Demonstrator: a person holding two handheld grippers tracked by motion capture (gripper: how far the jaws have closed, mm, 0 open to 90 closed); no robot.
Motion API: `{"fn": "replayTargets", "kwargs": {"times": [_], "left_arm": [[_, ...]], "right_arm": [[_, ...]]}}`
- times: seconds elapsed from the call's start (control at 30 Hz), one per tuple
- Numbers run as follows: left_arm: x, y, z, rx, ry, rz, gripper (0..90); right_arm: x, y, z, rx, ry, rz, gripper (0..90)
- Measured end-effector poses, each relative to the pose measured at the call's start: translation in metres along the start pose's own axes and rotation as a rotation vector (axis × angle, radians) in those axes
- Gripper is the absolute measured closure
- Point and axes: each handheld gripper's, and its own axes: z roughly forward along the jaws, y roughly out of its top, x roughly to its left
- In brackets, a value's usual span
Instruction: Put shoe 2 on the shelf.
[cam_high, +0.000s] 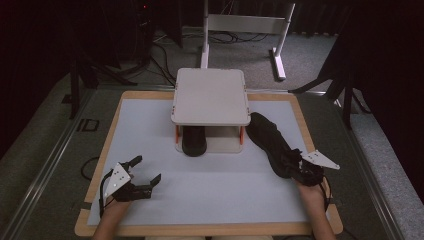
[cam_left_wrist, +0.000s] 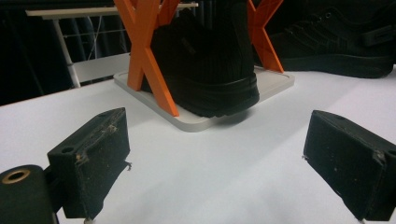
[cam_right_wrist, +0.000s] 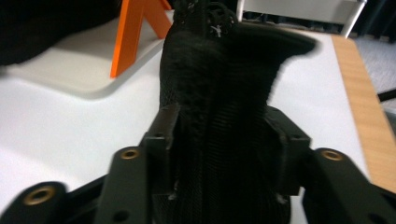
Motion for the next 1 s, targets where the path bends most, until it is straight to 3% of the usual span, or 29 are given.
{"fn": "replayTargets", "kwargs": {"times": [0.03, 0.13, 0.23, 0.3, 0.37, 0.5, 0.7, 1.0], "left_arm": [[0.0, 0.0, 0.0, 0.0, 0.0, 0.0, 7.6], [0.0, 0.0, 0.0, -0.002, 0.001, 0.001, 7.6], [0.0, 0.0, 0.0, -0.002, 0.001, -0.002, 7.6], [0.0, 0.0, 0.0, -0.003, 0.001, -0.001, 7.6], [0.001, 0.0, 0.0, -0.003, 0.001, -0.003, 7.6], [0.001, 0.0, 0.0, -0.003, 0.0, -0.003, 7.6], [0.001, 0.0, 0.0, -0.002, -0.001, -0.003, 7.6], [0.001, 0.0, 0.0, -0.002, -0.003, -0.005, 7.6]], "right_arm": [[0.0, -0.002, 0.0, -0.011, 0.0, 0.018, 59.4], [0.002, -0.004, 0.001, -0.02, -0.01, 0.008, 65.4], [0.004, 0.0, 0.001, -0.006, 0.009, 0.008, 77.8], [0.009, 0.001, 0.002, -0.01, 0.005, -0.02, 79.7], [0.013, 0.003, 0.0, -0.024, 0.01, -0.016, 82.2], [0.016, 0.013, -0.008, -0.077, 0.001, 0.004, 83.8], [0.018, 0.026, -0.021, -0.089, -0.001, -0.006, 84.9], [0.029, 0.028, -0.039, -0.114, -0.031, -0.032, 85.1]]}}
